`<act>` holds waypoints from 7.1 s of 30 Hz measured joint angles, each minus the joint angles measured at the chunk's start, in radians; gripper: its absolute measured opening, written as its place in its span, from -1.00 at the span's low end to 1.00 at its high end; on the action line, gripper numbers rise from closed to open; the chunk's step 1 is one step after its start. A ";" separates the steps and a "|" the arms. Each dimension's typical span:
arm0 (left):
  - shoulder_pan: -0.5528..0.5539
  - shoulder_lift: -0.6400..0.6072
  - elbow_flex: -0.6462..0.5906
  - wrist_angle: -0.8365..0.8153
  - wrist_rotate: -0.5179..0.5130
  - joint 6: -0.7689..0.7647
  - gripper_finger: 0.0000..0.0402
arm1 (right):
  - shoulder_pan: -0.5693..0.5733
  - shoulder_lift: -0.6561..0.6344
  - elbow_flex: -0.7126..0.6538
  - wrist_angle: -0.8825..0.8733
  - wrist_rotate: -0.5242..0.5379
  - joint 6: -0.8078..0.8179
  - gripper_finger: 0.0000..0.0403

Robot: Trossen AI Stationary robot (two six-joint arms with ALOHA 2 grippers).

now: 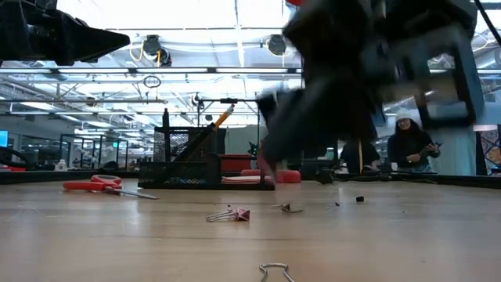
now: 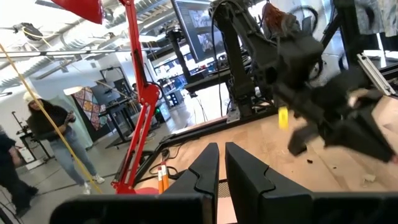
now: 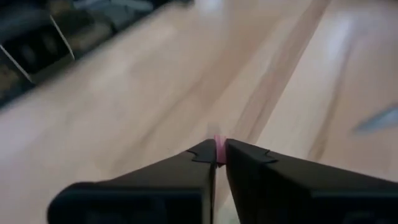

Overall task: Pick and place office supplies into organizer
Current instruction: Put the pink binder clip into the mesh desk organizer, then put the light yellow binder clip into the mesh desk organizer

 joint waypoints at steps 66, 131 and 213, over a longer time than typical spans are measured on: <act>0.000 0.000 0.000 0.023 0.008 0.057 -0.82 | -0.324 0.161 0.247 0.001 0.330 -0.148 -0.84; 0.001 0.000 0.000 0.006 0.002 0.007 -0.82 | 0.009 0.065 -0.065 0.045 0.047 -0.037 -0.36; 0.001 0.000 0.000 0.000 0.000 0.034 -0.82 | -0.337 0.213 0.449 -0.227 0.339 -0.163 -1.00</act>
